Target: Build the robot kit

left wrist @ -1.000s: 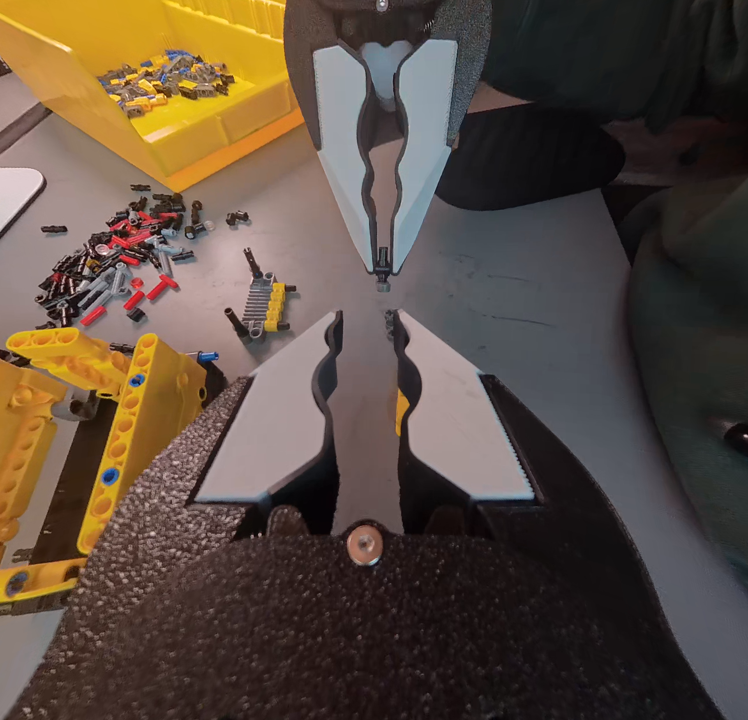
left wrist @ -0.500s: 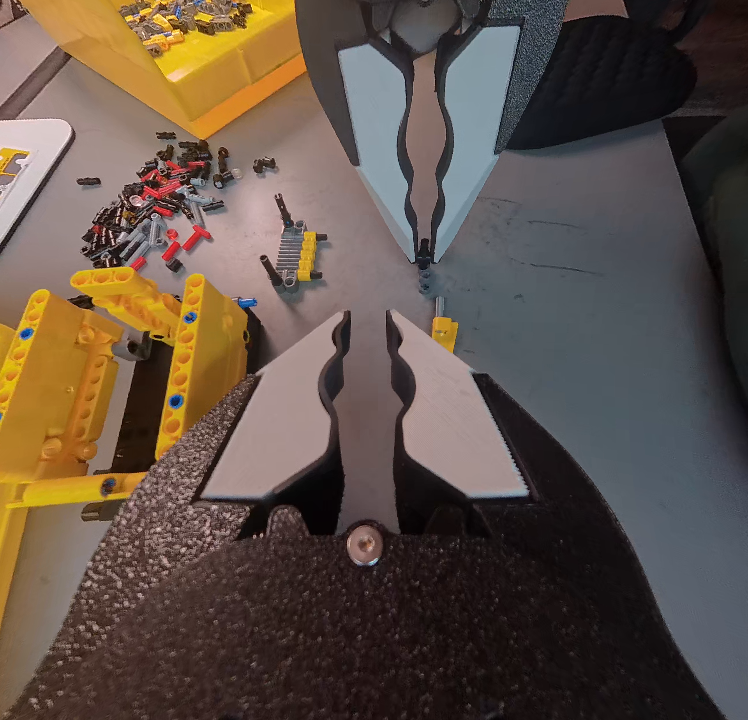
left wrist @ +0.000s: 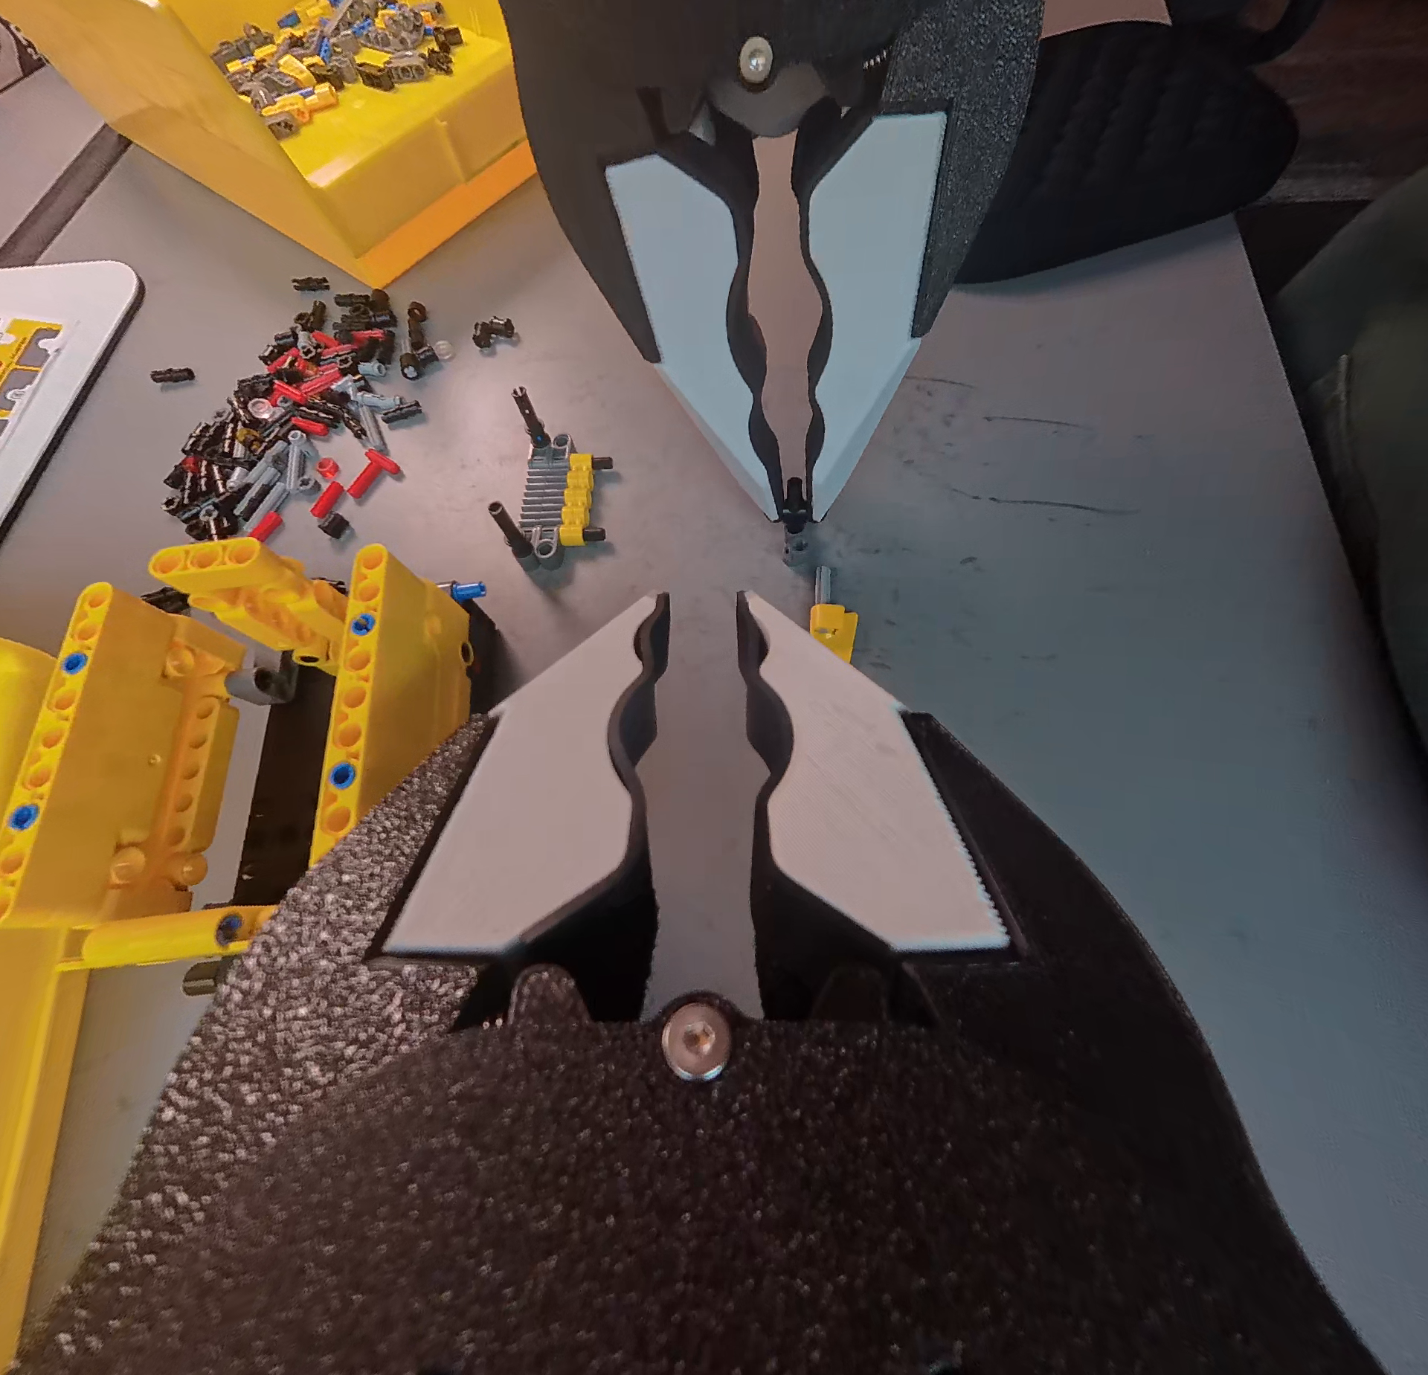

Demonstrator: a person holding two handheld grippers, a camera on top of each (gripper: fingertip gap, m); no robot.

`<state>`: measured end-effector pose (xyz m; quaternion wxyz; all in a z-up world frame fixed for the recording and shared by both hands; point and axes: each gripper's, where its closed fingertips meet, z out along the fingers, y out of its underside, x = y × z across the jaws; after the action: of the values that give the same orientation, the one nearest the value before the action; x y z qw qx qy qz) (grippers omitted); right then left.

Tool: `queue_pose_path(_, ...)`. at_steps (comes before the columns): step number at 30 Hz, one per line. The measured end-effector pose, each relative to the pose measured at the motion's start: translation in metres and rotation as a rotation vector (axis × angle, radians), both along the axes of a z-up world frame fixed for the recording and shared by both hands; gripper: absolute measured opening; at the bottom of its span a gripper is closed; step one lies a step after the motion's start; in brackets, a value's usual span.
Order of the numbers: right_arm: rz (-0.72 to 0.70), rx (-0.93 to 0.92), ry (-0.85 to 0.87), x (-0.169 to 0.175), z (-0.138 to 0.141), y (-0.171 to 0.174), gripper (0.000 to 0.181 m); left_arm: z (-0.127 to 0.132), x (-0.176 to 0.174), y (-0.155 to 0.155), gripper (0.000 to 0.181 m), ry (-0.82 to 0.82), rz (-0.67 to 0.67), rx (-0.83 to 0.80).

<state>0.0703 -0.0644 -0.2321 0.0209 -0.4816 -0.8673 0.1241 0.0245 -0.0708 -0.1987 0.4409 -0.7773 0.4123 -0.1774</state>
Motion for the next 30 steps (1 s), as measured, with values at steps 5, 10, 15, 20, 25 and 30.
queue_pose_path(5,-0.022,0.012,-0.016,0.001,0.000,0.002,0.006,-0.001,0.002,-0.001,0.016,0.004,-0.007,-0.003)
queue_pose_path(10,-0.018,0.065,-0.051,0.002,-0.001,0.002,0.006,-0.002,0.002,-0.002,0.016,0.008,-0.010,-0.010)
queue_pose_path(15,-0.027,0.129,-0.084,0.003,-0.002,0.003,0.006,-0.004,0.000,-0.002,0.016,0.016,-0.002,-0.023)
queue_pose_path(20,-0.031,0.135,-0.115,0.002,-0.002,0.003,0.006,0.000,-0.012,0.002,0.015,0.019,0.032,-0.020)
queue_pose_path(25,-0.017,0.137,-0.150,0.002,-0.003,0.003,0.006,0.010,-0.033,0.008,0.014,-0.022,0.104,-0.007)
queue_pose_path(30,-0.002,0.125,-0.205,0.001,-0.003,0.003,0.005,0.011,-0.039,0.010,0.013,-0.032,0.120,-0.007)
